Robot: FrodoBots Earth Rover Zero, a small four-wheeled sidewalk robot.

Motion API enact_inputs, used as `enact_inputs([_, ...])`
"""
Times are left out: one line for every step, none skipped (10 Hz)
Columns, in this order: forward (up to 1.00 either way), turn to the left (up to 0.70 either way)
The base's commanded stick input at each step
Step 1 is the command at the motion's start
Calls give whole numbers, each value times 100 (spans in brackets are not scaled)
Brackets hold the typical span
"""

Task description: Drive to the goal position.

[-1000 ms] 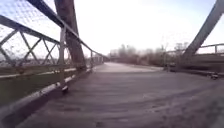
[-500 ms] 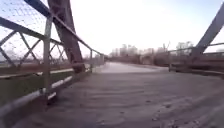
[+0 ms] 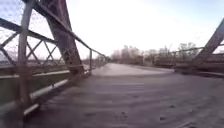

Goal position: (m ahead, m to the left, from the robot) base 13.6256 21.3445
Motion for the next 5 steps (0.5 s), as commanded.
enact_inputs([100, 0])
enact_inputs([100, 0])
enact_inputs([100, 0])
enact_inputs([100, -4])
enact_inputs([100, 0])
